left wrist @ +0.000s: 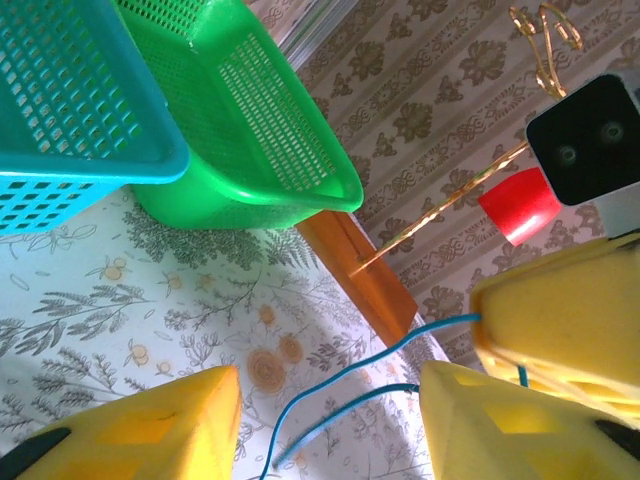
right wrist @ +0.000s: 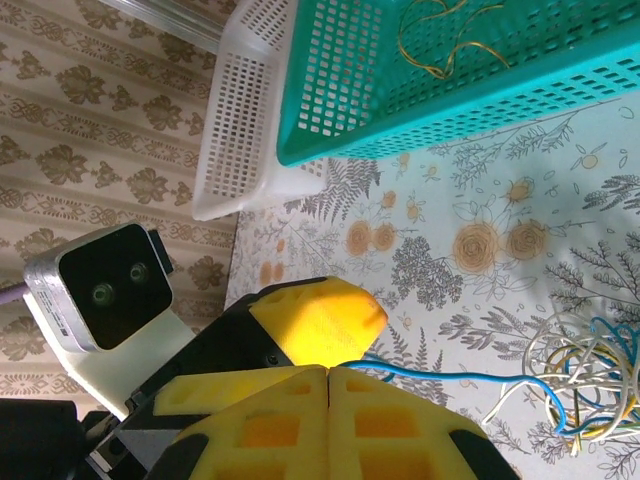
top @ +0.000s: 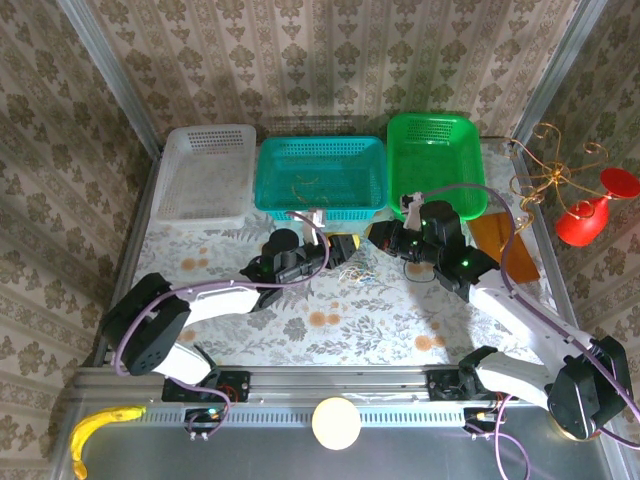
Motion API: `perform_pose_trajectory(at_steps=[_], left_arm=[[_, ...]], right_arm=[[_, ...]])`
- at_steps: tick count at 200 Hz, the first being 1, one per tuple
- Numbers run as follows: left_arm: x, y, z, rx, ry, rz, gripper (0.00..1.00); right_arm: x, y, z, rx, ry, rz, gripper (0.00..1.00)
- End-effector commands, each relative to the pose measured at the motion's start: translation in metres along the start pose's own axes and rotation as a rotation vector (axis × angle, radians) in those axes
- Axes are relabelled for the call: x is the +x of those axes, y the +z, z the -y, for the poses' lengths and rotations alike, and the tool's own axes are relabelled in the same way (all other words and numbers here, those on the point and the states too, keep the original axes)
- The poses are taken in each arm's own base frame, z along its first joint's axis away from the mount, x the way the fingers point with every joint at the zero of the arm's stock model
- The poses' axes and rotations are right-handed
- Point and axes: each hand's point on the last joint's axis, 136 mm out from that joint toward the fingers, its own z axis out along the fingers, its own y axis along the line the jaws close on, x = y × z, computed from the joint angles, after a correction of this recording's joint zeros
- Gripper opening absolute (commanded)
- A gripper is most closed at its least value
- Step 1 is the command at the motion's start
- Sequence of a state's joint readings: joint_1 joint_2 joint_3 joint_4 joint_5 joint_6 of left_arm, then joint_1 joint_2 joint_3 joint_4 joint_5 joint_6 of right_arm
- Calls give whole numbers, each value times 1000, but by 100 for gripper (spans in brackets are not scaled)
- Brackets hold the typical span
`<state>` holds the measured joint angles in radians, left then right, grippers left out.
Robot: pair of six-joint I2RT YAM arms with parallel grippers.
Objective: Untangle the cables
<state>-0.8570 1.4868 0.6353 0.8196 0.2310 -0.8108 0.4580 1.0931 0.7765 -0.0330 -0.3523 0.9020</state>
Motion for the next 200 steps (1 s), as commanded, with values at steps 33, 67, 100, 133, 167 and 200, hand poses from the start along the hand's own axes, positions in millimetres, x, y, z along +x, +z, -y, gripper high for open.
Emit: perform_pose_trajectory(at_steps=[33,67,100,133,167,200], left_arm=[[-5,0,12,90,-42,52,51],[0,-2,10,95,-49,54,49],[4,-8,8,95,-41,59,53],[4,-13,11,120,-38,70,57],[6,-12,15,143,-36,61,56],[9,-10,16,152,-42,55,53]], right_arm=[[-2,1,-4,-27,10,2,0],[-2,2,-3,-24,11,2,0],[-2,2,-3,-22,10,3,0],[-2,2,-3,-22,9,3,0],[-1,2,-1,-17,11,-1,0],[-1,4,-2,-17,9,-4,0]])
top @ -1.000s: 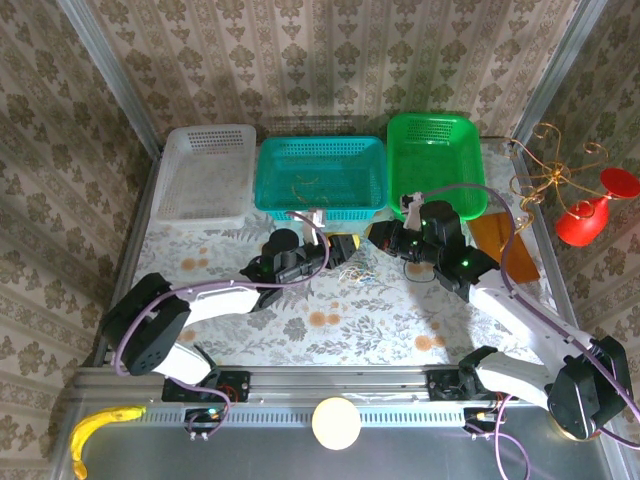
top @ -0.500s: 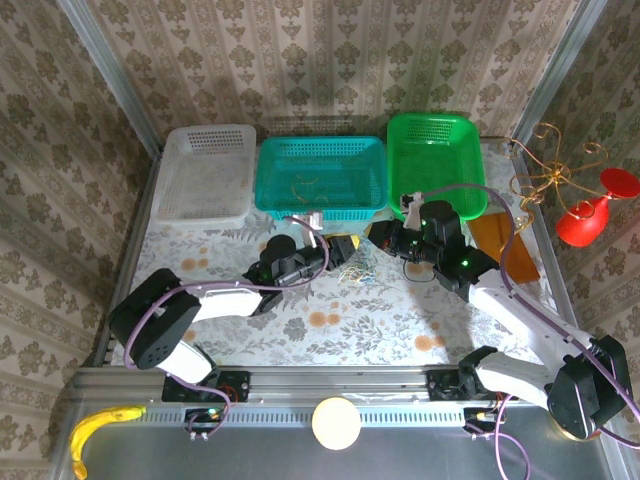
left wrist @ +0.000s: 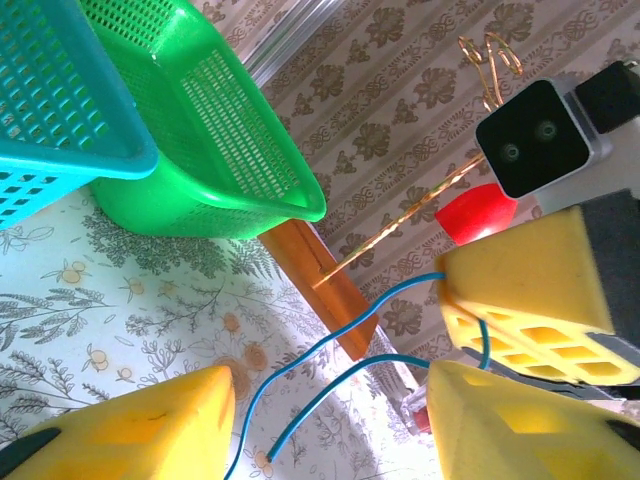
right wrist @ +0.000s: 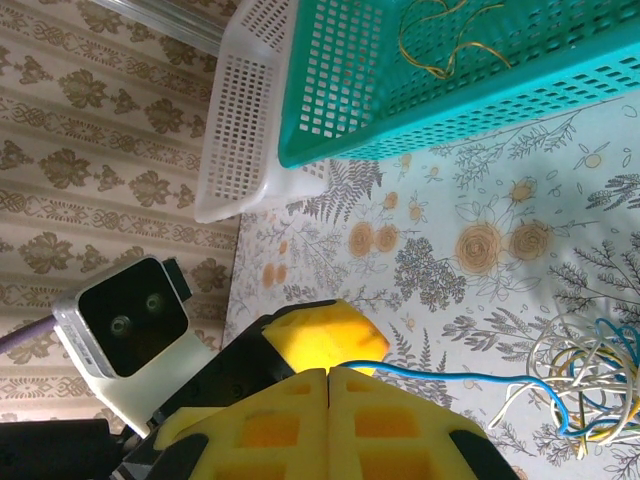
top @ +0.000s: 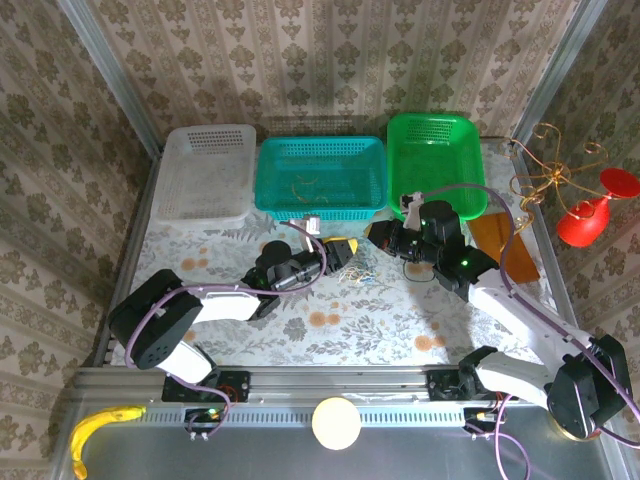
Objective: Untangle the cables
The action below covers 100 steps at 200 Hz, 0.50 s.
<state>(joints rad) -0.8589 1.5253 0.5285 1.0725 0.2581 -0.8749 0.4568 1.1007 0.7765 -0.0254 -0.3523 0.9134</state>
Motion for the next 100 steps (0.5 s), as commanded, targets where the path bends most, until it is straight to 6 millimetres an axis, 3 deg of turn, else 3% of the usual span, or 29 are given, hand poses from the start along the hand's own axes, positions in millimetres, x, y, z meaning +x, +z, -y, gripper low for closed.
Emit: perform_pose_trajectory(at_steps=[1,68,100], left_arm=[[1,2,12,58,-5,2,53],[11,5,10,60,-19,-13,51],[16,6,8,70,-28,-19,39]], right_arm=[[-1,2,-2,-17,-2,-5,0],[-2,4,-2,-16,-1,-4,0],[-1,4,0,-13,0,-6,0]])
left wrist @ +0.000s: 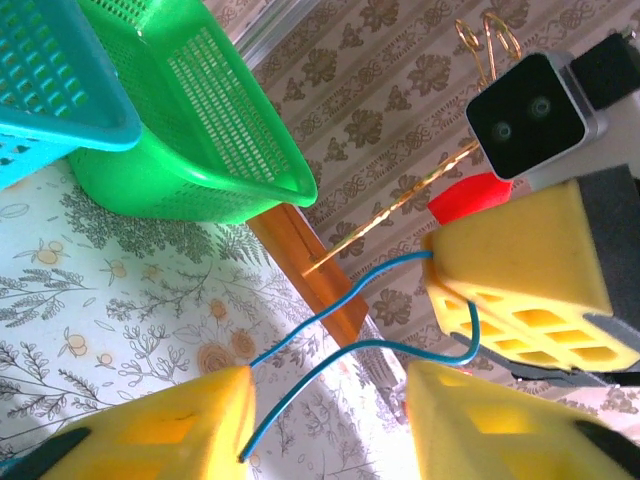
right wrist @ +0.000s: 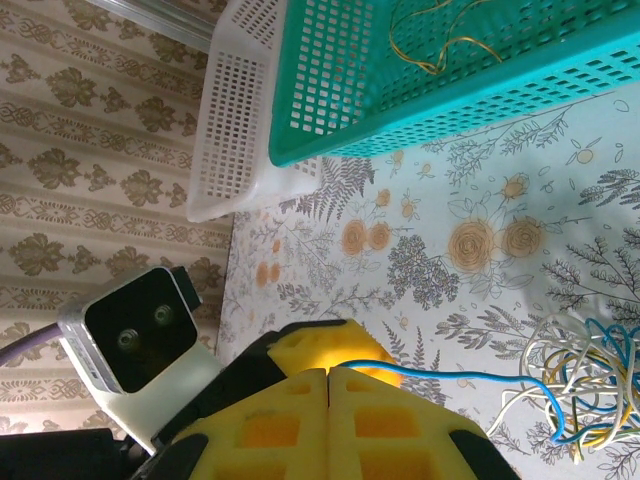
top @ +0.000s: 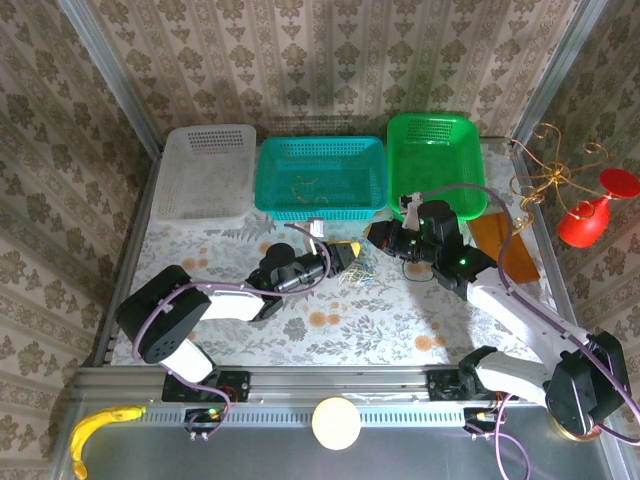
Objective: Untangle the cables
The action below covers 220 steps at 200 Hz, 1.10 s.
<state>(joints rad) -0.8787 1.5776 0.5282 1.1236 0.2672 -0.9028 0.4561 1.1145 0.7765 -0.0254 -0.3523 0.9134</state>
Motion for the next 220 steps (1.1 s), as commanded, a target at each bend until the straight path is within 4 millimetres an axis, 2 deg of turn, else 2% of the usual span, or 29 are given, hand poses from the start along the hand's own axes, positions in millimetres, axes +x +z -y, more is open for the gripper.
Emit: perform_pose_trajectory(at_steps=[1,29,53,76,105,118,129,174,220], left_arm=[[3,1,9,53,0,2,38],[3,2,10,62,0,7,24],[-2,2,13,66,8,26,0],[-11,-1,17,60,16,54,0],[-21,-1,33,62,52,32,0],[-26,0,41,57,73,17,0],[-31,-1,47,46,89,11,0],[-47,-1,69,20,148,-25,0],[-50,0,79,33,156,-40,0]], right_arm=[[-2,1,-4,-24,-6,1,0],[-1,2,-2,-21,-3,-1,0],[2,1,1,-17,-2,-5,0],[5,2,7,-3,-13,-12,0],[11,4,27,33,-40,-2,28],[14,6,38,53,-60,9,45],[17,7,48,67,-83,21,53],[33,10,77,59,-212,63,63],[41,14,67,9,-301,78,68]])
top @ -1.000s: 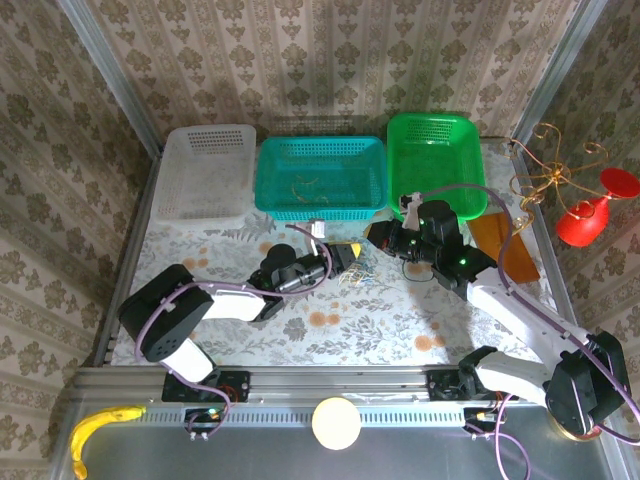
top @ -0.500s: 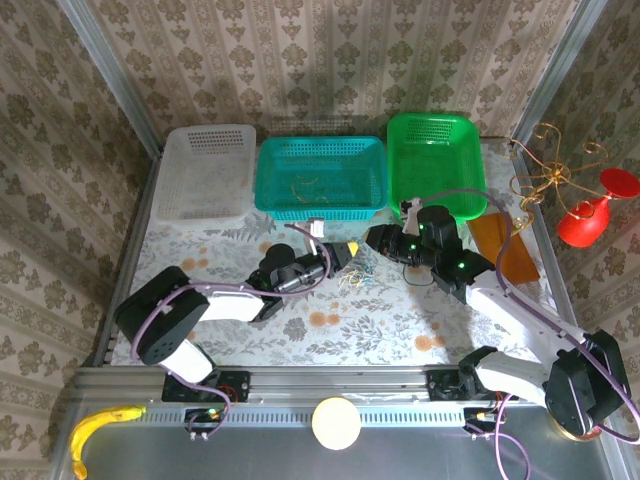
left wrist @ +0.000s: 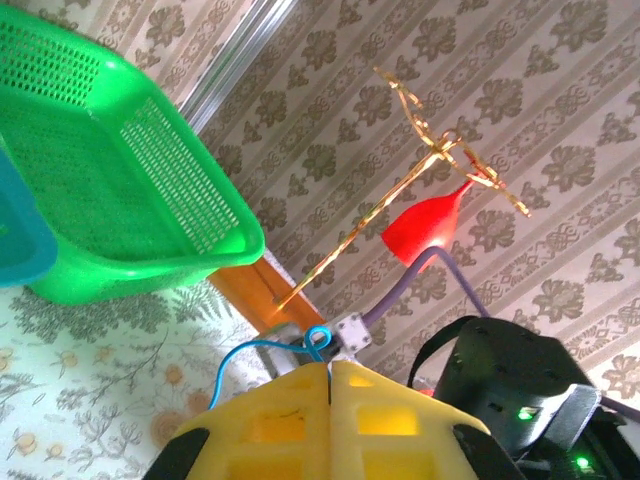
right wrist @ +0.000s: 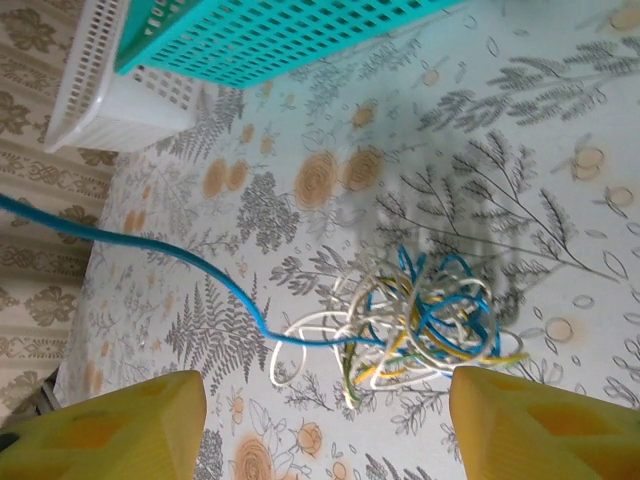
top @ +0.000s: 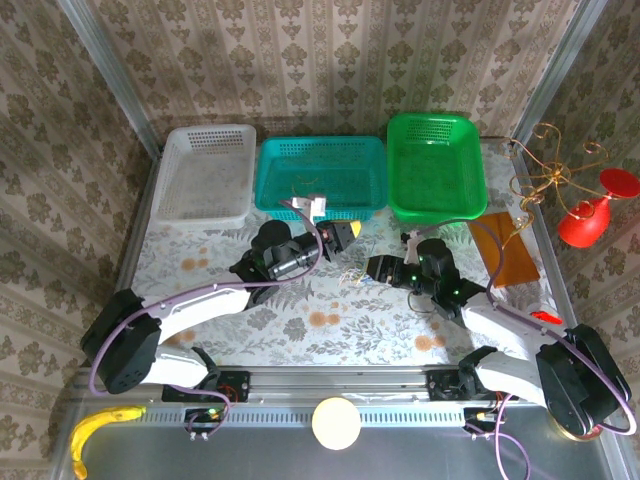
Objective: Untangle the cables
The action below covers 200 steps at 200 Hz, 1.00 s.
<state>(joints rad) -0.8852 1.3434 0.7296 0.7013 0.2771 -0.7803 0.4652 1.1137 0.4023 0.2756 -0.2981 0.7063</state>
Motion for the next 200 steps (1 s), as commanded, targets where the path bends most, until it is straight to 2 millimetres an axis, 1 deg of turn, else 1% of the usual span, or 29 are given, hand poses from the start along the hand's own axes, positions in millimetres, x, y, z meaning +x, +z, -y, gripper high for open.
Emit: perform_pose_trajectory(at_steps=[1,24,44,55,64,75,78,92,108,137,145,161,178,200], left_arm=[[2,2,11,16,29,-35,0],[-1,4,17,27,35,-30,0],[-7,5,25,42,36,-20,0],[-16,4,34,62,39,-2,0],[-25,3,41,73,43,11,0],[-40,1,54,91,53,24,0],[-44,0,57,93,55,25,0],[-69,-4,76,117,72,44,0],[-101,-13,95,131,84,79,0],[-162,-39,116,138,106,163,0],[-175,-46,119,129,117,179,0],[-198,-60,117,88,154,208,0],[-220,-77,107,33,180,254,0],[-247,-101,88,-39,182,333,0]], right_arm=[[-22,-2,-23,-62,-110,104,68],[-29,6,-20,-37,-113,128,68],[-34,20,-10,20,-100,146,65],[-35,28,-3,47,-91,155,62],[-34,36,3,64,-82,154,55],[-33,43,8,75,-78,158,48],[-28,49,15,91,-72,141,45],[-23,59,24,114,-59,125,38],[-16,68,33,144,-45,96,38],[0,75,54,208,-15,53,35],[5,75,58,217,-5,48,35],[9,73,62,221,17,48,37],[11,72,58,210,19,40,39],[12,70,52,204,12,25,43]])
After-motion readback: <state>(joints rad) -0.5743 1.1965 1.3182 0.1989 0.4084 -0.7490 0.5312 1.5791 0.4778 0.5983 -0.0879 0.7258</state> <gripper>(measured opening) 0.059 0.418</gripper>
